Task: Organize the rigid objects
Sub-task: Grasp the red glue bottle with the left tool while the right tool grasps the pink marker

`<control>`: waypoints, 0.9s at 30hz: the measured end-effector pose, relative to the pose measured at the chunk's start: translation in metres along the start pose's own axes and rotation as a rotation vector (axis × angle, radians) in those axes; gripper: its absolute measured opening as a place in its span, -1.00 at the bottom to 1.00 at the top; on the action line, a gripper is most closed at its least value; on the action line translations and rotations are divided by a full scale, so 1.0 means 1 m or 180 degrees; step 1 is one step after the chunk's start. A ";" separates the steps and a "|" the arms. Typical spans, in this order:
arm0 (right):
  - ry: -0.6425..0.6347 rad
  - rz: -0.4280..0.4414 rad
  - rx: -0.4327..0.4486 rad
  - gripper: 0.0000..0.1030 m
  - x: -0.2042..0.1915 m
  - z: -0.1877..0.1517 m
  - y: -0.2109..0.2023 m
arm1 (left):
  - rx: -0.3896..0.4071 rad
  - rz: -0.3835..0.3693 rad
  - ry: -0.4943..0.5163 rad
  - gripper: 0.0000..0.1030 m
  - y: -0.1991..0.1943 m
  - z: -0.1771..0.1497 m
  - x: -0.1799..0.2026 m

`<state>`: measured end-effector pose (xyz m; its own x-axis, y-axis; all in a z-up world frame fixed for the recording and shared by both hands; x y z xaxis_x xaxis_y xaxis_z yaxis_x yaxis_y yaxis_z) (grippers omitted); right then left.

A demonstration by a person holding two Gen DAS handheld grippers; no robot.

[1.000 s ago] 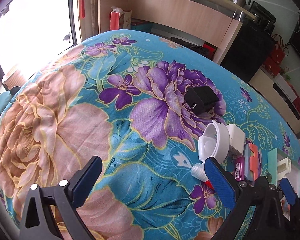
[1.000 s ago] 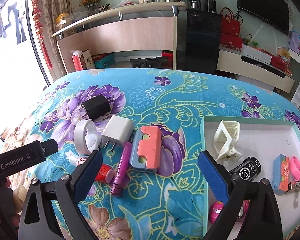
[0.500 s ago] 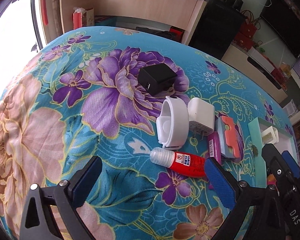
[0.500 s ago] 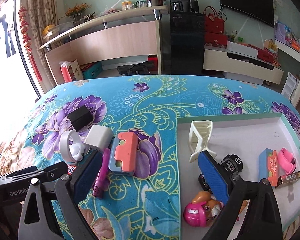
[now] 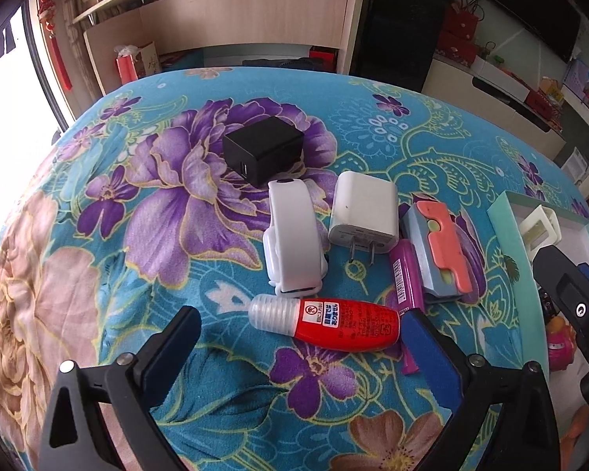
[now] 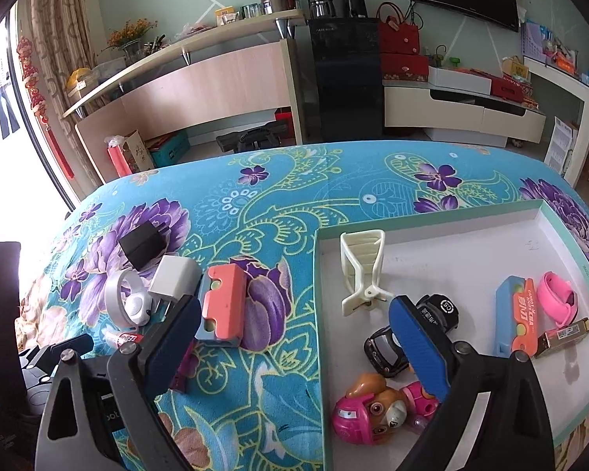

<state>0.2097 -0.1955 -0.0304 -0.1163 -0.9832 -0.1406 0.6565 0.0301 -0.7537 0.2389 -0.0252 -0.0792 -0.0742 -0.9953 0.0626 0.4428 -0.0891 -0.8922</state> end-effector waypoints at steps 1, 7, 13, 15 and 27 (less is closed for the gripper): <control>-0.0008 -0.0003 -0.0001 0.88 -0.001 0.000 0.000 | -0.0011 0.0009 0.0033 0.97 0.000 0.000 0.001; -0.0037 -0.0017 -0.0027 0.87 -0.002 -0.002 0.002 | -0.0060 -0.0020 0.0135 0.60 0.003 -0.003 0.006; -0.0106 -0.0007 -0.0042 0.88 -0.008 -0.004 0.004 | -0.0039 0.0018 0.0069 0.57 0.000 -0.003 -0.001; -0.0158 0.0000 -0.0033 0.87 -0.012 -0.005 0.003 | -0.0044 0.0106 -0.0014 0.57 -0.002 -0.004 -0.010; -0.0702 0.0171 -0.0109 0.32 -0.059 -0.020 0.009 | 0.0146 0.0210 -0.0579 0.57 -0.025 0.000 -0.057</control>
<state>0.2077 -0.1332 -0.0420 0.0863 -0.9955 -0.0402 0.6313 0.0859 -0.7707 0.2319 0.0342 -0.0603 0.1172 -0.9892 0.0883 0.4819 -0.0211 -0.8760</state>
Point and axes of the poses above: each gripper's, at about its wrist camera, not at the fingertips, and y roughly the way its jaws point, x to its right, z to its top, the point moved 6 cm from there along y, roughly the way its jaws point, and after that the axes turned 4 degrees about -x, right-handed, at the moved point
